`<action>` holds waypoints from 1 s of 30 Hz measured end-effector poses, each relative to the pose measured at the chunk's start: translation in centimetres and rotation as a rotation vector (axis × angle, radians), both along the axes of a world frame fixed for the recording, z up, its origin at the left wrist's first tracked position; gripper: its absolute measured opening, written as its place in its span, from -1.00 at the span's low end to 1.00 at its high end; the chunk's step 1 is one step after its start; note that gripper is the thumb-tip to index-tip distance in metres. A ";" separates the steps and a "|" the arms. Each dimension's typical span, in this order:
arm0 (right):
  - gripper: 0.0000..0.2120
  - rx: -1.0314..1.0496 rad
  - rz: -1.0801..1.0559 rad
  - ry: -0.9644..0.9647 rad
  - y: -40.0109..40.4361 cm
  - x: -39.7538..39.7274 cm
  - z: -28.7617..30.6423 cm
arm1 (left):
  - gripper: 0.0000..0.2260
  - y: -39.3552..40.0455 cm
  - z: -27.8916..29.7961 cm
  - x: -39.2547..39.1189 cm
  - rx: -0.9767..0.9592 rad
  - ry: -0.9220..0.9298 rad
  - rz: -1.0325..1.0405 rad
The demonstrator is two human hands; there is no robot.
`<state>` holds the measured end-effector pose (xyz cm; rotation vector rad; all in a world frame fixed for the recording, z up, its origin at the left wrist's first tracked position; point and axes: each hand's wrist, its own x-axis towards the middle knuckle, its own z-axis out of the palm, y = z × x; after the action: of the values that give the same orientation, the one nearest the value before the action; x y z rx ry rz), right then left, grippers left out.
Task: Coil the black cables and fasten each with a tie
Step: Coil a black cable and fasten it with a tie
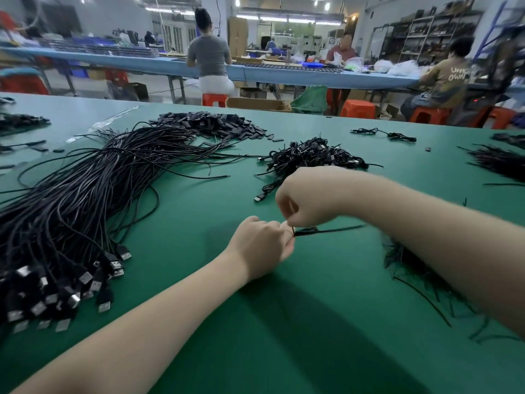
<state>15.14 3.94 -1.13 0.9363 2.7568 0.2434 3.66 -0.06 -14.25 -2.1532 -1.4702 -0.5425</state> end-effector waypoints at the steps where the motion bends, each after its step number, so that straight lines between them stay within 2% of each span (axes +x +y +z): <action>1: -0.85 -0.165 -0.034 -0.015 0.9 0.3 0.6 | -0.82 -0.1 0.0 0.2 0.035 0.005 -0.031; 2: -0.87 -0.344 -0.086 0.005 1.8 0.8 0.8 | -0.85 -0.3 0.0 0.4 0.050 0.005 -0.085; 4: -0.90 -0.767 -0.229 0.140 3.3 2.1 0.2 | -0.79 -0.4 0.0 0.3 0.051 -0.041 -0.196; 6: -0.91 -1.183 -0.342 0.413 3.9 3.3 -1.6 | -0.75 -0.7 0.3 0.2 -0.008 -0.175 -0.251; 7: -0.91 -1.313 -0.377 0.590 4.0 3.6 -2.8 | -0.76 -0.8 0.3 0.0 -0.040 -0.290 -0.248; 9: -0.86 -1.443 -0.474 0.934 3.8 3.5 -5.4 | -0.77 -0.3 0.1 -0.5 -0.120 -0.560 -0.199; 12: -0.83 -1.540 -0.629 1.346 2.8 2.0 -8.4 | -0.77 0.6 -0.5 -1.0 -0.226 -0.910 -0.162; 14: -0.84 -1.586 -0.670 1.514 2.0 0.7 -9.9 | -0.77 1.2 -0.7 -1.3 -0.260 -1.073 -0.154; 16: -0.84 -1.542 -0.659 1.620 1.4 -0.4 -11.1 | -0.75 1.5 -0.9 -1.6 -0.298 -1.169 -0.121; 21: -0.83 -1.326 -0.625 1.728 0.8 -1.2 -12.2 | -0.78 2.1 -1.2 -1.7 -0.334 -1.245 -0.064; 25: -0.87 -1.396 -0.624 1.746 0.6 -0.7 -12.1 | -0.86 2.1 -1.0 -1.4 -0.343 -1.263 -0.110; 30: -0.87 -1.445 -0.633 1.618 0.6 -0.2 -11.7 | -0.85 1.7 -0.6 -1.3 -0.369 -1.307 -0.187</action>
<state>14.97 4.51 -12.85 1.5054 1.8150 -3.0663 2.35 1.66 -14.81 -2.2451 -2.0455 -2.1696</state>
